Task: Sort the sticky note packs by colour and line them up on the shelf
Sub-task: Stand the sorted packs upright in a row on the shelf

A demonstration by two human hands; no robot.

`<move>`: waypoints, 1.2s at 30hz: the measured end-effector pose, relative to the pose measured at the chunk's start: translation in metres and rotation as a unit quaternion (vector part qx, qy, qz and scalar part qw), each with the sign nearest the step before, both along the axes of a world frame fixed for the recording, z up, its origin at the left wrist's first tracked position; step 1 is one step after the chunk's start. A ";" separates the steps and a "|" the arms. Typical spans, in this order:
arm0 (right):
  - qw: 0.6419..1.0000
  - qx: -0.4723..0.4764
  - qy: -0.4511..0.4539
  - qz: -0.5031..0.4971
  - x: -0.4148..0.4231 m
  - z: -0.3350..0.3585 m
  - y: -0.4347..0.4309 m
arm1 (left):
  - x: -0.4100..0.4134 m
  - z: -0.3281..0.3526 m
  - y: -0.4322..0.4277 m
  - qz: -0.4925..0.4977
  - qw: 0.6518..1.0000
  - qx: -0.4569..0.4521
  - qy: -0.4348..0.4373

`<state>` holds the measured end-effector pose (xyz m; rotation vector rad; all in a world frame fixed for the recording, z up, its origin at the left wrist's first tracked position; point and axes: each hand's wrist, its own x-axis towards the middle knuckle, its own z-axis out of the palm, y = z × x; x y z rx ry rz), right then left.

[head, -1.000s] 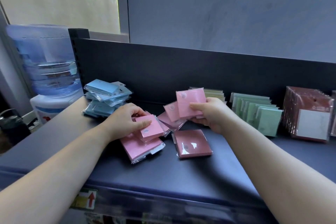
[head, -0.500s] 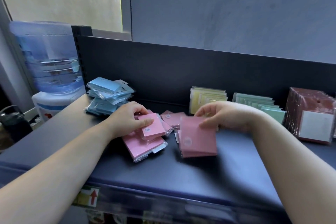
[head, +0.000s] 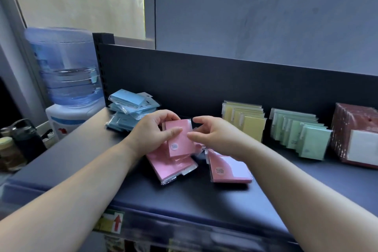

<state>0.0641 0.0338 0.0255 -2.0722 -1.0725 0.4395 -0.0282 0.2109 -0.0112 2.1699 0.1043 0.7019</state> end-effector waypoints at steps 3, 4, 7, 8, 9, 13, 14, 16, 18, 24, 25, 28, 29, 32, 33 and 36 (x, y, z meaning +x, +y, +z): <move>0.996 0.046 0.076 -0.018 0.003 -0.006 0.017 | 0.001 -0.001 -0.001 -0.010 0.999 -0.038 -0.014; 0.993 0.066 0.093 -0.037 0.007 -0.005 0.018 | 0.001 -0.001 -0.002 -0.008 0.998 -0.055 -0.023; 0.975 0.133 0.147 -0.100 0.025 0.006 0.017 | 0.003 0.000 0.000 0.043 0.993 -0.104 -0.035; 0.970 0.141 0.162 -0.113 0.030 0.010 0.014 | 0.004 0.000 0.002 0.075 0.992 -0.099 -0.017; 0.970 0.134 0.160 -0.123 0.034 0.014 0.011 | 0.005 -0.001 0.004 0.107 0.991 -0.079 0.012; 0.981 0.056 0.098 -0.157 0.052 0.016 0.006 | 0.006 -0.005 0.007 0.136 0.973 0.056 0.179; 0.980 0.043 0.087 -0.173 0.054 0.015 0.008 | 0.006 -0.006 0.007 0.122 0.962 0.091 0.227; 0.974 0.037 0.072 -0.212 0.055 0.015 0.012 | 0.004 -0.006 0.006 0.104 0.942 0.143 0.285; 0.967 0.055 0.104 -0.228 0.051 0.015 0.013 | 0.003 -0.006 0.008 0.092 0.941 0.147 0.289; 0.942 0.089 0.241 -0.217 0.037 0.006 0.010 | -0.002 0.000 0.009 0.094 0.948 0.145 0.267; 0.939 0.082 0.246 -0.225 0.034 0.005 0.010 | -0.003 0.002 0.008 0.097 0.951 0.141 0.257; 0.940 0.060 0.231 -0.242 0.027 -0.001 0.009 | -0.005 0.006 0.008 0.106 0.971 0.088 0.196; 0.948 0.042 0.201 -0.245 0.026 -0.003 0.008 | -0.007 0.007 0.007 0.111 0.977 0.061 0.170; 0.959 -0.164 -0.040 -0.226 0.021 0.004 0.003 | -0.010 0.014 0.007 0.128 0.984 -0.043 0.114; 0.934 -0.249 -0.128 -0.221 0.019 0.008 0.002 | -0.010 0.016 0.008 0.129 0.984 -0.073 0.103; 0.902 -0.282 -0.255 -0.204 0.010 0.017 0.004 | -0.011 0.021 0.010 0.114 0.977 -0.159 0.085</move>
